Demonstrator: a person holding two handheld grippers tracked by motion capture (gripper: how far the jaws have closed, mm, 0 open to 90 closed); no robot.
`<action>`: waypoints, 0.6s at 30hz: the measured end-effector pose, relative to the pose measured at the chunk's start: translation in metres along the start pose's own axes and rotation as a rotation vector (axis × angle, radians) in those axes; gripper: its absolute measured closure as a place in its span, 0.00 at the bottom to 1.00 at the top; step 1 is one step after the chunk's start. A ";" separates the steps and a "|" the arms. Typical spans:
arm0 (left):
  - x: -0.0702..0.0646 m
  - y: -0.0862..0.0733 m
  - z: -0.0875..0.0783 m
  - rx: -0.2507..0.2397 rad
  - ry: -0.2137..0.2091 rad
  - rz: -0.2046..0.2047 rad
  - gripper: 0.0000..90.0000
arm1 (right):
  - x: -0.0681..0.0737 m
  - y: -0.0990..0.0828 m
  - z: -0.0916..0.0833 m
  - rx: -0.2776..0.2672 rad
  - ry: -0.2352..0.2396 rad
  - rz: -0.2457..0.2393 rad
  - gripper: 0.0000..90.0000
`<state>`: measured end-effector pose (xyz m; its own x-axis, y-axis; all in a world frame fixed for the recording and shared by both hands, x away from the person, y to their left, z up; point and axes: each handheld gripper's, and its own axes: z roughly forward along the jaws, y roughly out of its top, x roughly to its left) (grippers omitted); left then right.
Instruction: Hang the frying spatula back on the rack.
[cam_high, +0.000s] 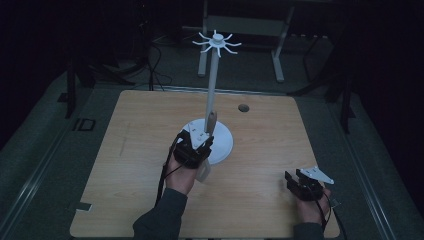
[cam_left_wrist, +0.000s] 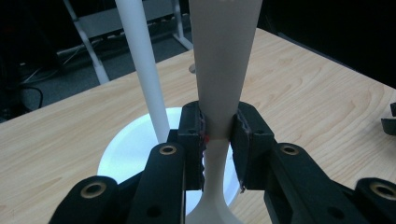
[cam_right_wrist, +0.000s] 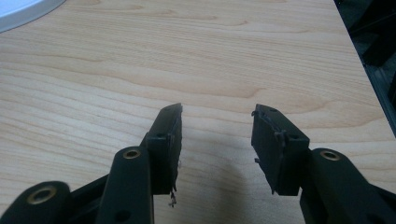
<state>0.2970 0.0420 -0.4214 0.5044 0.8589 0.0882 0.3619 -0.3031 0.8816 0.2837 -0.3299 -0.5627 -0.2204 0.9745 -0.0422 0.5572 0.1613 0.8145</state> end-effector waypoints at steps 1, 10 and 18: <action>-0.001 0.001 0.000 -0.005 0.003 0.001 0.83 | 0.000 0.000 0.000 -0.001 0.000 0.001 0.58; -0.002 0.005 0.001 -0.037 0.024 -0.002 0.83 | -0.001 0.000 0.000 -0.003 -0.001 0.005 0.58; 0.001 0.012 -0.003 -0.083 0.062 -0.025 0.83 | -0.001 0.000 0.000 -0.003 -0.004 0.001 0.58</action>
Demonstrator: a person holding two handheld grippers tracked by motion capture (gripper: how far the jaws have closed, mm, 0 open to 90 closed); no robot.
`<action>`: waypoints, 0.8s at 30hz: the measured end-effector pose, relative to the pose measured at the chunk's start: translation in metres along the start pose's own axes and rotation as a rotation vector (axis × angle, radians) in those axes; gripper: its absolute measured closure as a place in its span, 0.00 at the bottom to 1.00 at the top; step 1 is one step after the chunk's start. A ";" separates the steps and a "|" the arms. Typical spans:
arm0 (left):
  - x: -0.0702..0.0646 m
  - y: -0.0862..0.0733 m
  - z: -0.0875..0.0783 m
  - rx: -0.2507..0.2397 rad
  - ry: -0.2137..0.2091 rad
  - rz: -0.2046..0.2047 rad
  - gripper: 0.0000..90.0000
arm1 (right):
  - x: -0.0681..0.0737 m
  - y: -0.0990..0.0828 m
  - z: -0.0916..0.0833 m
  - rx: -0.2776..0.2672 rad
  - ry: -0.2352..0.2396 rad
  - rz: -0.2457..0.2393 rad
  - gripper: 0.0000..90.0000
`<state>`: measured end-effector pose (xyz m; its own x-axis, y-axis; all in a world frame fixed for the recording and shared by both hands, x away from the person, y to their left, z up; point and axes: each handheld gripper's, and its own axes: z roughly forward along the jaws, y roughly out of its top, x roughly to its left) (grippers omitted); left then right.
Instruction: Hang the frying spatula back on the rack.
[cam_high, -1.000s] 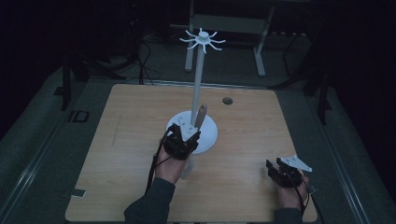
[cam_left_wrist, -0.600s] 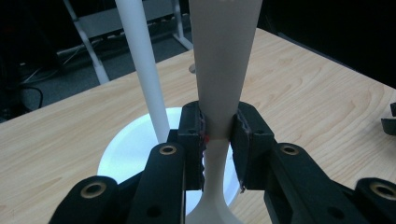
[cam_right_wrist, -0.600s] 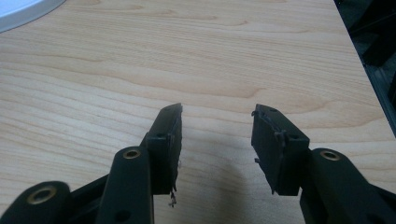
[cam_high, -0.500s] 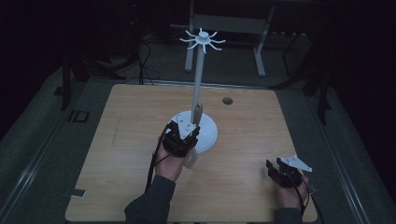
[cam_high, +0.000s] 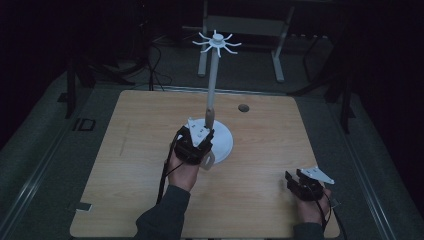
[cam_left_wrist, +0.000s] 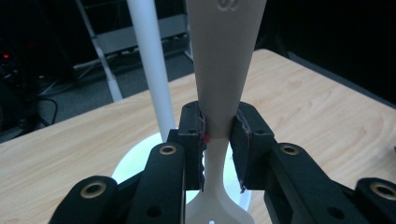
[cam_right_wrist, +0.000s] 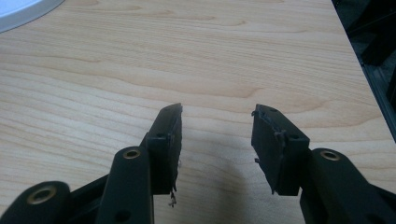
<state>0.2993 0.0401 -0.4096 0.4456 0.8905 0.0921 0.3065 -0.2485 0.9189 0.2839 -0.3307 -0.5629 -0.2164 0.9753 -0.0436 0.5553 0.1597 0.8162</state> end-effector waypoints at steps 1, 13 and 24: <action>0.000 0.001 0.000 -0.007 0.005 -0.003 0.83 | 0.000 0.000 0.000 0.000 0.000 -0.002 0.58; -0.004 0.012 0.000 -0.037 0.033 0.006 0.83 | 0.000 0.000 0.000 -0.001 -0.001 0.002 0.58; -0.007 0.028 0.000 -0.059 0.060 -0.005 0.83 | 0.000 0.000 0.000 -0.003 -0.003 0.001 0.58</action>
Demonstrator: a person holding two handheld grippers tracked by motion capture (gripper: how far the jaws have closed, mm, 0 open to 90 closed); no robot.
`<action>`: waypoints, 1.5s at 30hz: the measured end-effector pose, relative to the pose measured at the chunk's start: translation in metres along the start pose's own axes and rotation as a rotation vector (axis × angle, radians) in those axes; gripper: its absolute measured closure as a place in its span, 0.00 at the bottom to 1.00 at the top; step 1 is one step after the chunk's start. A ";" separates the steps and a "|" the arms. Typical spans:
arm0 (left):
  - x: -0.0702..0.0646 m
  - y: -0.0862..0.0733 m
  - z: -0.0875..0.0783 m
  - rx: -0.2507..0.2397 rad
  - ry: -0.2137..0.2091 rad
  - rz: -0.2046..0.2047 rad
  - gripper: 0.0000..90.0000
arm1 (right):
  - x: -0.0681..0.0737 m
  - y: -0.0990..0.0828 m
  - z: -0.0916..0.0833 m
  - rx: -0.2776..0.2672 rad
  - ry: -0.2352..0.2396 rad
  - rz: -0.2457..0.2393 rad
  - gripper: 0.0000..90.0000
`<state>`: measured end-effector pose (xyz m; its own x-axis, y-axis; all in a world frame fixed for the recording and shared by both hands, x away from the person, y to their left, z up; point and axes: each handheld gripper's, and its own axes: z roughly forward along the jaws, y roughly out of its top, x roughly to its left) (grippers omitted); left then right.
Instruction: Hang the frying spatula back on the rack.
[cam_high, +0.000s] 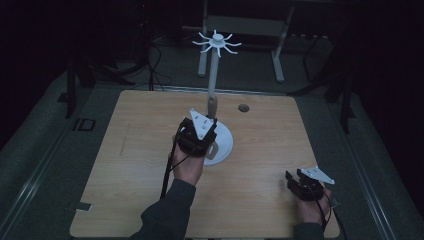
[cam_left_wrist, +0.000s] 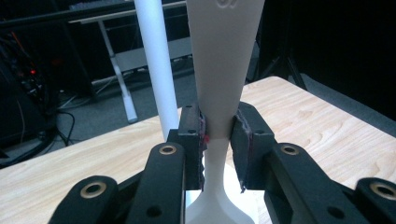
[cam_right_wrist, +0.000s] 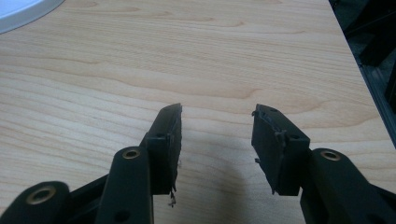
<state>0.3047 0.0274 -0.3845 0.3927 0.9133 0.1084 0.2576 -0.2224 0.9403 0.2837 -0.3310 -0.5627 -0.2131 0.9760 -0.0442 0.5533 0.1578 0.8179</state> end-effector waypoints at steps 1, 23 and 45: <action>0.000 0.002 0.000 -0.003 0.004 0.000 0.83 | 0.000 0.000 0.000 0.000 0.000 0.000 0.58; -0.004 0.026 0.005 -0.024 0.067 0.000 0.83 | -0.001 0.000 -0.001 -0.003 -0.003 0.005 0.58; -0.003 0.049 0.005 -0.053 0.140 -0.007 0.83 | -0.001 0.000 -0.001 -0.001 -0.003 0.004 0.58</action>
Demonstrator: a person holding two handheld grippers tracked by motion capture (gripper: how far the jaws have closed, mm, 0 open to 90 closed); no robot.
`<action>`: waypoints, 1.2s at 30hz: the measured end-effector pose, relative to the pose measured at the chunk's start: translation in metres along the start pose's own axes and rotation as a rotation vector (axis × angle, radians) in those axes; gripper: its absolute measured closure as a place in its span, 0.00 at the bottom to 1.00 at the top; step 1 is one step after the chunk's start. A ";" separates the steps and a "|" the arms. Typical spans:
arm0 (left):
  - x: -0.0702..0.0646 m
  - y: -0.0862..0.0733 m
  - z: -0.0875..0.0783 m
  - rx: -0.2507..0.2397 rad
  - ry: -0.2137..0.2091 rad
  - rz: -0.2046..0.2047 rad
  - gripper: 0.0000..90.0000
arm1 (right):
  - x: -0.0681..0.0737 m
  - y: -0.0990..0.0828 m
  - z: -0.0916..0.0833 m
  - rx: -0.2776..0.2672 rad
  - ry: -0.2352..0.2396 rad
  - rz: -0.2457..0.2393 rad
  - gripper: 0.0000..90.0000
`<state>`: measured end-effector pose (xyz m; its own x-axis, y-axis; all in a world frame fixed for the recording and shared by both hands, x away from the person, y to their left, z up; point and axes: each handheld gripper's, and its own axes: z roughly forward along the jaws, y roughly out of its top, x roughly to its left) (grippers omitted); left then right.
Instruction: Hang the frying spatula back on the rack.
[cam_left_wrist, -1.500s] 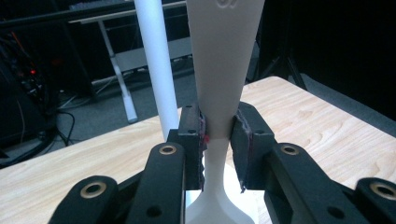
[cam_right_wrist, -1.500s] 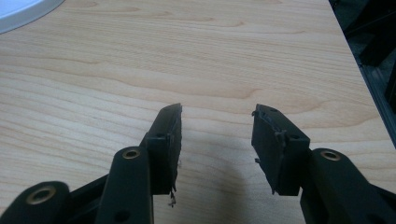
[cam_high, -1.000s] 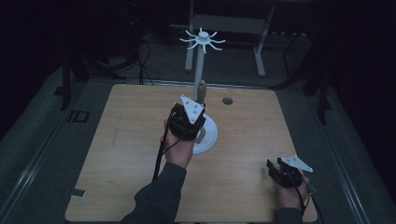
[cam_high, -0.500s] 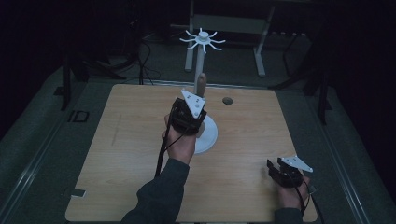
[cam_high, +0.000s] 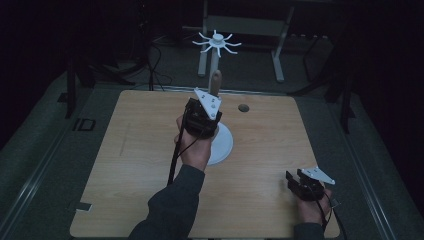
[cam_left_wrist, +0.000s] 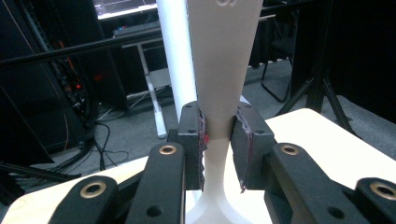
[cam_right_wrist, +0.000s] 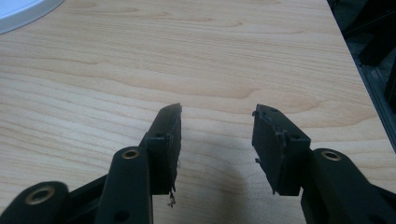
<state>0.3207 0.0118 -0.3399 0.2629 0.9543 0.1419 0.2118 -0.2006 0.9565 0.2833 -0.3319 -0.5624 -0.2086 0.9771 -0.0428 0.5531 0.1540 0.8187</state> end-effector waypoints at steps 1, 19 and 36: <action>0.000 0.001 0.000 -0.001 0.004 0.000 0.83 | 0.000 0.000 0.000 0.000 0.000 0.000 0.58; -0.001 0.015 0.007 0.000 0.067 0.013 0.83 | 0.000 0.000 0.000 0.002 0.002 0.000 0.57; -0.001 0.021 0.009 0.003 0.119 0.016 0.83 | -0.001 0.000 0.000 0.001 -0.003 0.005 0.57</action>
<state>0.3336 0.0042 -0.3226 0.1530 0.9705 0.1864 0.2111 -0.2164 0.9532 0.2834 -0.3334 -0.5625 -0.2034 0.9783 -0.0399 0.5553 0.1488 0.8183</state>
